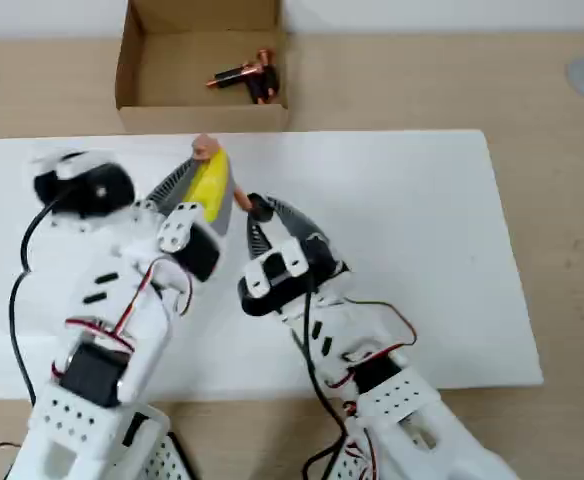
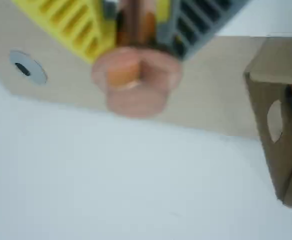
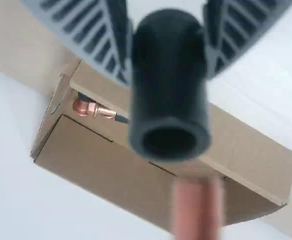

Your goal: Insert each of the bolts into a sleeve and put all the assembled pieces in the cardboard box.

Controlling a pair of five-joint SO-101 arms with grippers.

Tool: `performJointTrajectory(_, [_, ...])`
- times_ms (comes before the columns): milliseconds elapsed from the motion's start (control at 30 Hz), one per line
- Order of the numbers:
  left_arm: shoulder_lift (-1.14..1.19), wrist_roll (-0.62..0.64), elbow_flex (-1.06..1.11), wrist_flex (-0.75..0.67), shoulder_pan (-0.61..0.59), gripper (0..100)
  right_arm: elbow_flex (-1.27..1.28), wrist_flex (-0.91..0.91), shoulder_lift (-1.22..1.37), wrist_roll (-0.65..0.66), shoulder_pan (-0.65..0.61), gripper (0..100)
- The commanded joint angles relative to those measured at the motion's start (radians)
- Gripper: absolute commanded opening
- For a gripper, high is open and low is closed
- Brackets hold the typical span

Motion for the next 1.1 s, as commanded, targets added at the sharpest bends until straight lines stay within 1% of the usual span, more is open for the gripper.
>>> performJointTrajectory(0, [-0.051,-0.015,0.026,-0.011,-0.003,1,-0.002,-0.021,-0.018,0.002,-0.01,1.0])
performJointTrajectory(67, [-0.068,-0.034,0.048,-0.011,-0.003,1,-0.002,-0.021,-0.018,0.002,-0.01,1.0])
performJointTrajectory(233, [-0.093,-0.034,0.049,-0.015,-0.003,1,-0.002,-0.021,-0.016,0.002,-0.01,1.0])
performJointTrajectory(400, [-0.094,-0.035,0.058,-0.135,-0.023,1,-0.002,0.014,-0.018,0.002,-0.01,1.0])
performJointTrajectory(533, [-0.094,-0.055,0.084,-0.184,-0.021,1,-0.002,0.034,-0.021,-0.011,-0.007,1.0])
performJointTrajectory(833, [-0.108,-0.155,0.29,-0.437,-0.009,1,-0.002,0.034,-0.021,-0.02,-0.007,1.0])
performJointTrajectory(967, [-0.116,-0.167,0.307,-0.48,-0.003,1,-0.002,0.034,-0.019,-0.02,-0.007,1.0])
performJointTrajectory(1067, [-0.117,-0.166,0.293,-0.477,0.017,1,-0.002,0.034,-0.018,-0.02,-0.007,1.0])
